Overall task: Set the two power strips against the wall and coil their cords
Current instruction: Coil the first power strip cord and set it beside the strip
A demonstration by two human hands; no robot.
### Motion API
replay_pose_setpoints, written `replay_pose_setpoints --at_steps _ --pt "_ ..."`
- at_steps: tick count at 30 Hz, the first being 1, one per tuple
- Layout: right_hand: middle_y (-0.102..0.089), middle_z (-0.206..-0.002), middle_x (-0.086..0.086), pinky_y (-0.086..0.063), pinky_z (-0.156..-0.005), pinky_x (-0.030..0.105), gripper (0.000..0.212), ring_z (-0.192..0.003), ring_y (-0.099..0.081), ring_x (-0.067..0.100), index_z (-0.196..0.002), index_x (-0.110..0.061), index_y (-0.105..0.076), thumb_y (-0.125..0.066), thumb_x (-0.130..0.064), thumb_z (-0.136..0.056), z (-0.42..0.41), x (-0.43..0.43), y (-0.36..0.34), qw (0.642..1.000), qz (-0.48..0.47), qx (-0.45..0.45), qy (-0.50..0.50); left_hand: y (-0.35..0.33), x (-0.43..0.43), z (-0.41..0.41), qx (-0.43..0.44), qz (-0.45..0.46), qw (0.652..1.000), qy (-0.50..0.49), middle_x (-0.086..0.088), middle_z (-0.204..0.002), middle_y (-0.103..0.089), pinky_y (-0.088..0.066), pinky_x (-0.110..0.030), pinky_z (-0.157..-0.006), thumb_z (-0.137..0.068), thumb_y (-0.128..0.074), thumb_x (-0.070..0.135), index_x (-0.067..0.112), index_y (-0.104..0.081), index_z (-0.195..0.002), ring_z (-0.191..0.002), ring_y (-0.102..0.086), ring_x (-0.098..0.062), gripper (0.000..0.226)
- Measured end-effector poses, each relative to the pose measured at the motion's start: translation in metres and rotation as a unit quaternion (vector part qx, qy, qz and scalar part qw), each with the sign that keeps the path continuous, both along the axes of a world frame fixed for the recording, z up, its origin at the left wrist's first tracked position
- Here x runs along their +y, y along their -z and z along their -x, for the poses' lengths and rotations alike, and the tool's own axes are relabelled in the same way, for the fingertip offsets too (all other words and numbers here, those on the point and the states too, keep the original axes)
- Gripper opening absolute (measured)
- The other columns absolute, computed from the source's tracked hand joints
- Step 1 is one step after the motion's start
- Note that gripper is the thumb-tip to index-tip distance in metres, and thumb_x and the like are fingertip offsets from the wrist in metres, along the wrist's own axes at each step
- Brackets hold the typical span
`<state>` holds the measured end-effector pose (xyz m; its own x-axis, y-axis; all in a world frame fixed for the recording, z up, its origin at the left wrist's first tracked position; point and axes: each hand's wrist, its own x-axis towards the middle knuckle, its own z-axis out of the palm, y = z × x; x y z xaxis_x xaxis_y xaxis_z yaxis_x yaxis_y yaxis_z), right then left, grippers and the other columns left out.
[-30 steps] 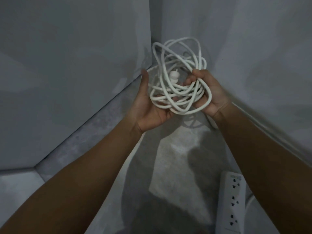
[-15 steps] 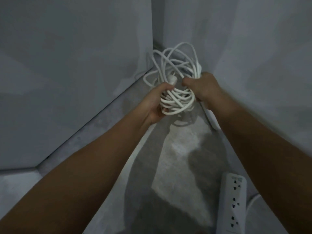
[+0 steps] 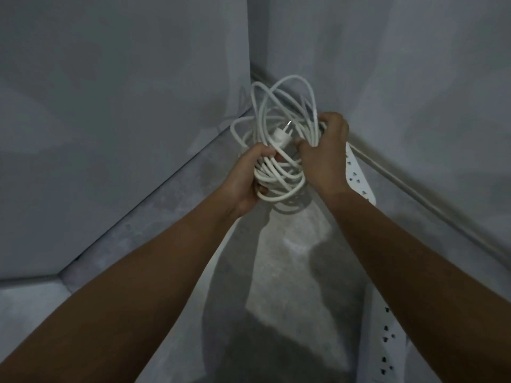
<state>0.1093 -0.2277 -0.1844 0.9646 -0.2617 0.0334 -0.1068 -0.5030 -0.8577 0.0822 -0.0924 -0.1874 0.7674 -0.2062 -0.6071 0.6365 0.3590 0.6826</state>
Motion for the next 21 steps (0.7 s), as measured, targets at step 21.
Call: replay_pose_setpoints --at_steps 21 --pt "-0.046 -0.140 0.023 -0.040 -0.099 0.031 0.036 -0.120 -0.051 0.031 -0.114 0.004 -0.063 -0.052 -0.007 -0.082 0.001 -0.009 -0.005 0.954 -0.026 0.188 -0.231 0.009 -0.002 0.004 0.032 0.144 0.989 0.026 -0.004 -0.078 -0.068 -0.052 -0.034 -0.082 -0.086 -0.034 0.015 0.008 -0.071 -0.085 -0.076 -0.066 -0.020 0.037"
